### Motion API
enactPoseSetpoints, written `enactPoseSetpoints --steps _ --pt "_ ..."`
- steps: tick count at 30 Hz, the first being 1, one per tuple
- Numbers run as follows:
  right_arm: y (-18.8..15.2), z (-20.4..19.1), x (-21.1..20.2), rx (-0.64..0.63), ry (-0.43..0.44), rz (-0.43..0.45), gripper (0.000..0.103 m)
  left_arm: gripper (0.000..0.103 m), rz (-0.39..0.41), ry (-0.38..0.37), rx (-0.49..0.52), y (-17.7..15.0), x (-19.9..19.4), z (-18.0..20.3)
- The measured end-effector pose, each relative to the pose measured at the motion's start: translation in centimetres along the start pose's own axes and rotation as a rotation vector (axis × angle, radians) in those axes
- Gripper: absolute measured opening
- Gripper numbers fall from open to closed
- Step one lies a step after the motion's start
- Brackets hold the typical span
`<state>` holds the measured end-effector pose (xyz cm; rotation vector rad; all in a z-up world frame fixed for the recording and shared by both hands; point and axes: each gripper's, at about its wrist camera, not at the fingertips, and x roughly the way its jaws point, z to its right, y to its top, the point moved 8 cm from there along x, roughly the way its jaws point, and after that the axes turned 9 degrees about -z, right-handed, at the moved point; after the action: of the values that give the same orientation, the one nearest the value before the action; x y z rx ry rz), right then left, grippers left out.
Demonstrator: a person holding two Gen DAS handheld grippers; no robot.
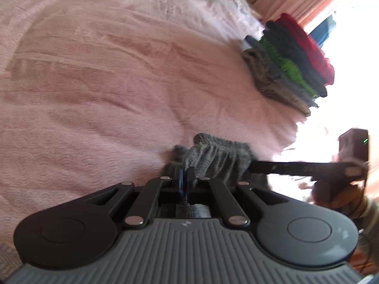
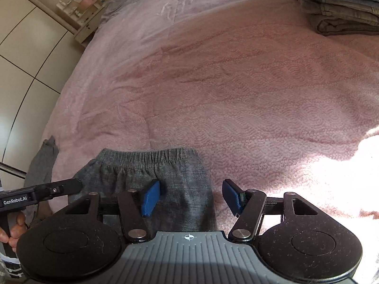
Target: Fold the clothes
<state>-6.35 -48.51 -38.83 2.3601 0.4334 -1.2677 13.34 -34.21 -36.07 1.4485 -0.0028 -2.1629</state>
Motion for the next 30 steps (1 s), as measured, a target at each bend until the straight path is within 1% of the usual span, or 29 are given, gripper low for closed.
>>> enactPoseSetpoints --steps 2,4,5,7,8,10,11,12,13,14,15,17,18,19,20,22,24,27,28,30 --pt "0.2 -0.3 0.9 -0.016 -0.028 -0.002 0.063 0.001 -0.033 0.023 -0.035 -0.6 1.4 -1.4" --pt "0.1 -0.5 1.4 -0.042 -0.06 -0.001 0.063 0.004 -0.052 0.022 -0.072 -1.1 2.3 -2.2" --pt "0.0 -0.6 1.6 -0.054 -0.076 0.0 0.063 0.005 -0.051 0.021 -0.081 -1.1 2.3 -2.3" --pt "-0.1 -0.8 1.9 -0.08 -0.107 0.005 0.063 0.011 -0.022 0.022 -0.076 -0.5 1.3 -1.9" --pt "-0.1 -0.9 1.4 -0.092 -0.121 0.021 0.063 0.015 -0.006 0.023 -0.072 -0.1 0.7 -1.6" --pt "-0.2 -1.3 0.1 -0.121 -0.141 0.058 0.063 0.015 0.03 0.01 -0.062 0.7 -0.4 -1.0" --pt "-0.3 -1.5 -0.6 -0.136 -0.151 0.077 0.063 0.014 0.04 -0.018 -0.052 1.1 -0.7 -0.4" --pt "-0.4 -1.8 -1.2 -0.156 -0.158 0.092 0.063 0.014 0.031 -0.049 -0.031 1.3 -0.6 0.3" --pt "-0.6 -2.3 -1.6 -0.186 -0.154 0.097 0.063 0.014 0.008 -0.055 0.003 1.3 0.0 0.9" --pt "-0.8 -2.6 -1.6 -0.215 -0.152 0.088 0.063 0.012 -0.019 -0.047 0.043 1.2 0.8 1.4" --pt "-1.0 -3.0 -1.1 -0.247 -0.16 0.07 0.063 0.011 -0.041 -0.031 0.064 1.1 1.8 1.5" --pt "-1.3 -3.6 0.0 -0.308 -0.181 0.036 0.062 0.01 -0.079 0.008 0.086 0.8 4.0 1.1" --pt "-1.3 -3.5 0.8 -0.331 -0.206 0.028 0.061 0.009 -0.082 0.02 0.087 0.9 4.8 0.8" --pt "-1.1 -3.2 1.6 -0.34 -0.234 0.029 0.061 0.008 -0.069 0.024 0.092 1.2 5.4 0.7" --pt "-0.9 -2.6 2.4 -0.335 -0.259 0.028 0.061 0.008 -0.054 0.027 0.105 1.7 5.9 0.7" --pt "-0.5 -1.4 3.3 -0.299 -0.281 0.026 0.061 0.007 -0.044 0.03 0.109 2.2 6.2 0.7" --pt "-0.5 -1.2 2.8 -0.266 -0.27 0.039 0.061 0.008 -0.021 0.031 0.1 2.3 5.4 0.7" --pt "-1.2 -1.6 0.2 -0.238 -0.278 0.089 0.061 0.01 0.042 0.065 0.091 1.9 2.7 0.6" --pt "-1.6 -1.7 -0.9 -0.228 -0.291 0.103 0.061 0.01 0.05 0.07 0.09 1.3 1.6 0.7" --pt "-3.1 -2.3 -3.1 -0.231 -0.288 0.108 0.061 0.01 0.031 0.041 0.097 -0.6 0.0 1.5"
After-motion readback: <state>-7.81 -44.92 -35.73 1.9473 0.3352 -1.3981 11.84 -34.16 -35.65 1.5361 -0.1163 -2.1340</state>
